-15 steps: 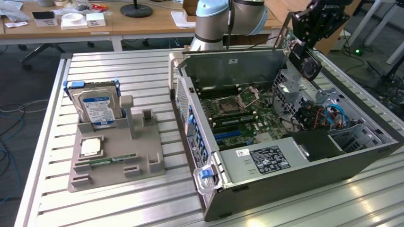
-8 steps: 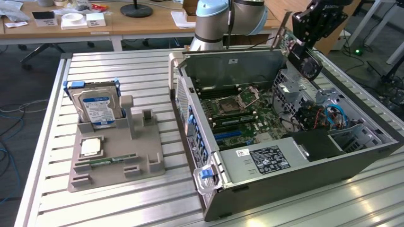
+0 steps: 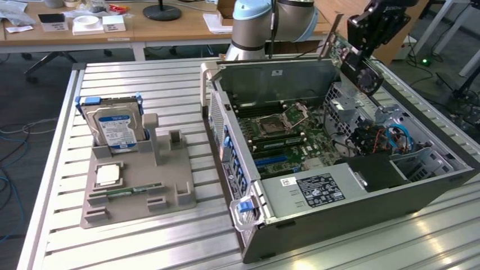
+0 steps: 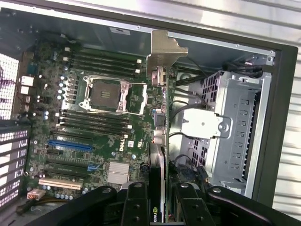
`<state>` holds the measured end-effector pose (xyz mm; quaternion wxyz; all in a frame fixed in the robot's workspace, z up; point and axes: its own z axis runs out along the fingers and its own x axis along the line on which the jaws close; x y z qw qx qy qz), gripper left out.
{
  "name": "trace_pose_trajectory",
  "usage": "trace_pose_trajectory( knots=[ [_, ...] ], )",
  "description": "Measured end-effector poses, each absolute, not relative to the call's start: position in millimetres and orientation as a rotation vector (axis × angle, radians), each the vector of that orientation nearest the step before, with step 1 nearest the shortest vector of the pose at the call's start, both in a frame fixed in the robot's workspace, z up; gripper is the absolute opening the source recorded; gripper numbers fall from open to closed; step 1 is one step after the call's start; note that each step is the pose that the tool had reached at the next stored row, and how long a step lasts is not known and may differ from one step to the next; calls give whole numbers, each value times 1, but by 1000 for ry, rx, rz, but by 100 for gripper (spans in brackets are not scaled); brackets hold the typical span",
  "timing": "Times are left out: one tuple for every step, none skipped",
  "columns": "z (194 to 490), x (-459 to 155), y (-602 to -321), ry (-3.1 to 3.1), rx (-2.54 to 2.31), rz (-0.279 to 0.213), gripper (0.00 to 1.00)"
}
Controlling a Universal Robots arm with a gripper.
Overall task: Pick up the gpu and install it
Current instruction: 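Insert the gpu into the slot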
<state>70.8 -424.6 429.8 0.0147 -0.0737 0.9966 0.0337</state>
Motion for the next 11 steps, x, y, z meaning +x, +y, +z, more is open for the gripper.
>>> trace_pose_trajectory(
  knots=[
    [430, 71, -425, 3101, -250, 105, 26],
    [430, 71, -425, 3100, -270, 106, 26],
    [429, 71, -425, 3098, -290, 106, 26],
    [429, 71, -425, 3097, -311, 106, 26],
    [429, 71, -425, 3095, -332, 107, 26],
    [429, 71, -425, 3093, -353, 107, 26],
    [429, 71, -425, 3091, -373, 107, 26],
    [429, 71, -425, 3089, -392, 107, 26],
    [429, 71, -425, 3087, -414, 108, 26],
    [429, 71, -425, 3084, -434, 108, 26],
    [428, 71, -425, 3081, -458, 108, 26]
  ],
)
